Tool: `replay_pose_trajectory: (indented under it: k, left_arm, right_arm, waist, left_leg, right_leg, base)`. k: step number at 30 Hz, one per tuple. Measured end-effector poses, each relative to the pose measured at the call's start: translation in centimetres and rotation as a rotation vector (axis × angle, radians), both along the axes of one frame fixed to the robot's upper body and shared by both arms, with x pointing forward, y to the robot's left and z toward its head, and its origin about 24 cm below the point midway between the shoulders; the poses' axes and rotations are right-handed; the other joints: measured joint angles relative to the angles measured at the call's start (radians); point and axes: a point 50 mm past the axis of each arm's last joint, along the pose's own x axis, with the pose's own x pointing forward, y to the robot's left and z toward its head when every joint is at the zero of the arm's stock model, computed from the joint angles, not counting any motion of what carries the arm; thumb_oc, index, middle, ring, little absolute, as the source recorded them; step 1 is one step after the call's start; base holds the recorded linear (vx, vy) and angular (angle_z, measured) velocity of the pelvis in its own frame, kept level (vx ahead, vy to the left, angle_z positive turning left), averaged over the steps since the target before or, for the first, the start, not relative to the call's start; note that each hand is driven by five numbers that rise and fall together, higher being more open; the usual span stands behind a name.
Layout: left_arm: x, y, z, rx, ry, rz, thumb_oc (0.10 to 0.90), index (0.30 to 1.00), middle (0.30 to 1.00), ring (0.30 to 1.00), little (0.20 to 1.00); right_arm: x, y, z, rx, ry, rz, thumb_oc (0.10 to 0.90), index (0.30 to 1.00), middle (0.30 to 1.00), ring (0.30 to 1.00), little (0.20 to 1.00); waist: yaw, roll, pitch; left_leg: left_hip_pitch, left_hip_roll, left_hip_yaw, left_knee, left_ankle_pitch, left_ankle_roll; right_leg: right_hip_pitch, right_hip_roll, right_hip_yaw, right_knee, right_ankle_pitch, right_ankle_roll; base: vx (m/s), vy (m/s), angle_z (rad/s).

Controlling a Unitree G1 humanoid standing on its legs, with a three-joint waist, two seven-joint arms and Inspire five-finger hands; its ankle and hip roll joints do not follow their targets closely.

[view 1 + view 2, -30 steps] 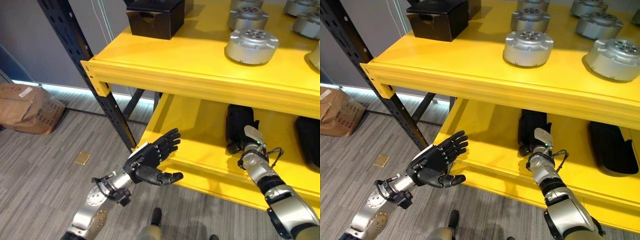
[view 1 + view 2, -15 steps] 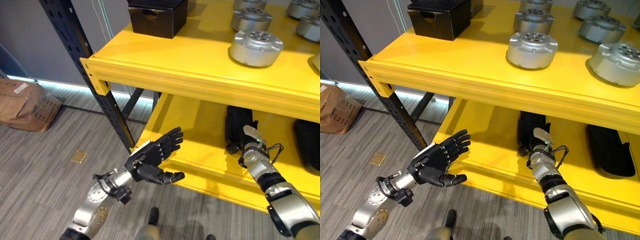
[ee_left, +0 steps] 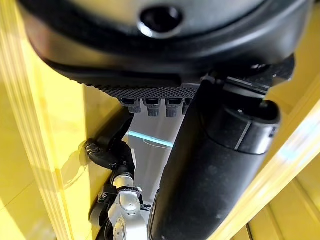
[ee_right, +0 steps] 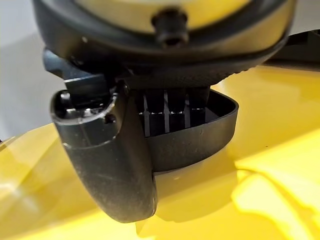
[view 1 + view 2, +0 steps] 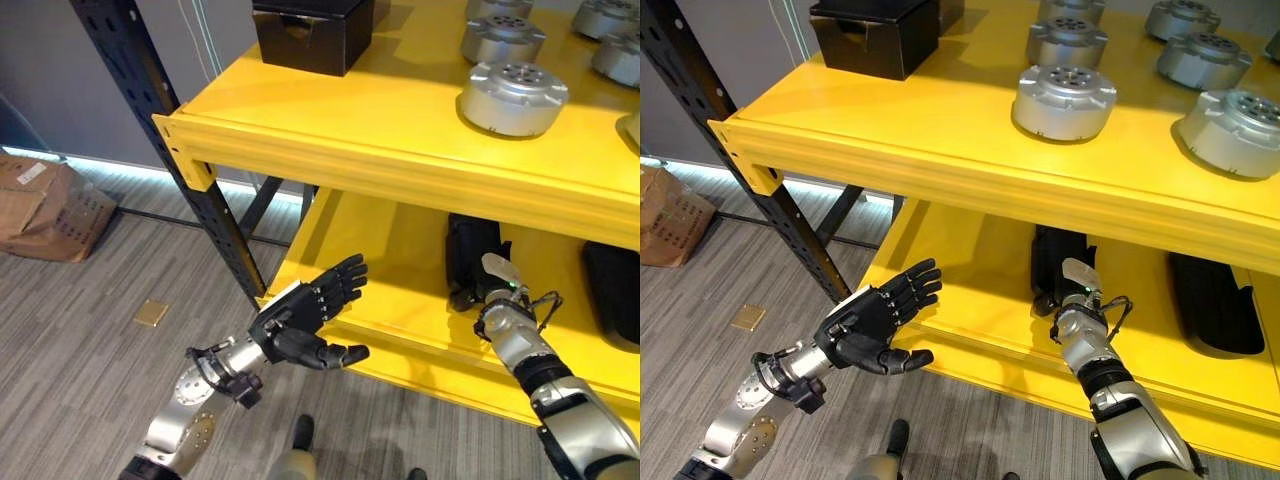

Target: Move parts from the plastic box to the shelf.

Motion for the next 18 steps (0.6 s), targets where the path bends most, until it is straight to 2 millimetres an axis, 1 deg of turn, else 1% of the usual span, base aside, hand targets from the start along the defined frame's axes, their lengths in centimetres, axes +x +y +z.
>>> replay_pose_trajectory:
  k: [5,12,18]
  left_arm:
    - [0.0,-0.01,-0.06,0.002,0.006,-0.001,0.9,1.0,1.0,1.0,1.0]
    - [0.0,0.02,-0.03,0.002,0.005,0.0,0.9,1.0,1.0,1.0,1.0]
    - [0.0,0.01,-0.03,0.002,0.005,0.0,0.9,1.0,1.0,1.0,1.0]
  right_arm:
    - [-0.01,0.03,0.01,-0.012,0.009,0.007,0.9,1.0,1.0,1.0,1.0]
    - [-0.57,0.4,-0.19,-0.054,0.023,0.03,0.9,1.0,1.0,1.0,1.0]
    - [-0.49,0.43,-0.16,-0.042,0.053,0.031,0.9,1.0,1.0,1.0,1.0]
  waist:
    - [0.0,-0.003,0.0]
    - [-0.002,-0.009,0.003]
    - [-0.004,-0.015,0.003]
  left_leg:
    - [0.0,0.0,0.001,0.0,-0.001,-0.001]
    - [0.0,0.001,0.005,0.0,-0.001,-0.002]
    - [0.0,0.001,0.005,-0.001,-0.002,-0.002]
  right_leg:
    - [-0.001,0.0,0.001,0.0,0.0,0.0]
    - [-0.003,-0.001,0.007,0.0,0.0,0.0]
    - [-0.003,-0.001,0.008,0.0,0.0,0.0]
  base:
    - [0.0,0.0,0.0]
    - [0.0,0.0,0.0]
    - [0.0,0.0,0.0]
